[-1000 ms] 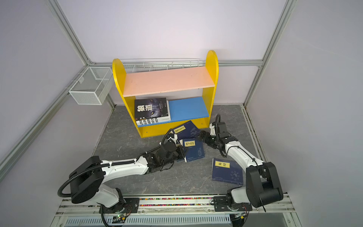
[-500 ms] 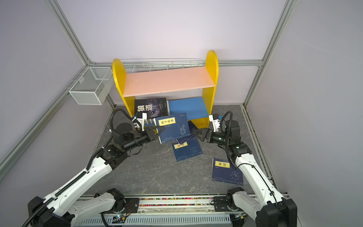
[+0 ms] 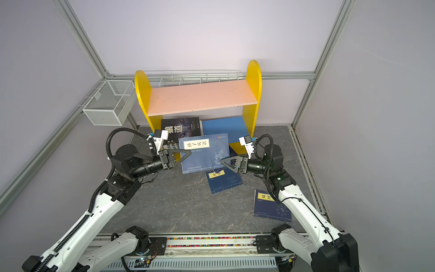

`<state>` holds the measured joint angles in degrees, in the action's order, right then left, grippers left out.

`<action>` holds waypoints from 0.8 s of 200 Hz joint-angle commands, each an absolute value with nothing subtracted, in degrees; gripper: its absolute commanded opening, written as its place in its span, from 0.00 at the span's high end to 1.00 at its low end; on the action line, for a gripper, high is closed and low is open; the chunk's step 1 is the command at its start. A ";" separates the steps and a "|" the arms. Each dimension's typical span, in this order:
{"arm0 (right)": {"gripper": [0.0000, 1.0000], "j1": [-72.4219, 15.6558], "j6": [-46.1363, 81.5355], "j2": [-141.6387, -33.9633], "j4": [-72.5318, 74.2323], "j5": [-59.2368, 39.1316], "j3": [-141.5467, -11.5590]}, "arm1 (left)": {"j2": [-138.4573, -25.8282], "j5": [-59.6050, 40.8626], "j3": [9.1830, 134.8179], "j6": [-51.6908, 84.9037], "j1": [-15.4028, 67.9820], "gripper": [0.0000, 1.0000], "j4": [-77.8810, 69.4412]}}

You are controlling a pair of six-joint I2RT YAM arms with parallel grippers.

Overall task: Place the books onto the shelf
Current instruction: 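Lift the dark-blue book upright with the left gripper while the right swings to it, then clamp the upright dark-blue book between both grippers and raise it toward the shelf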

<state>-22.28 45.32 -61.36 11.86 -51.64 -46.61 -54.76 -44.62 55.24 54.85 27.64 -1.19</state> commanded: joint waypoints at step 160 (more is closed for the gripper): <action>0.76 -24.92 56.60 -60.42 24.18 -51.48 -45.09 | -63.49 -55.89 57.00 54.37 20.57 1.00 -11.80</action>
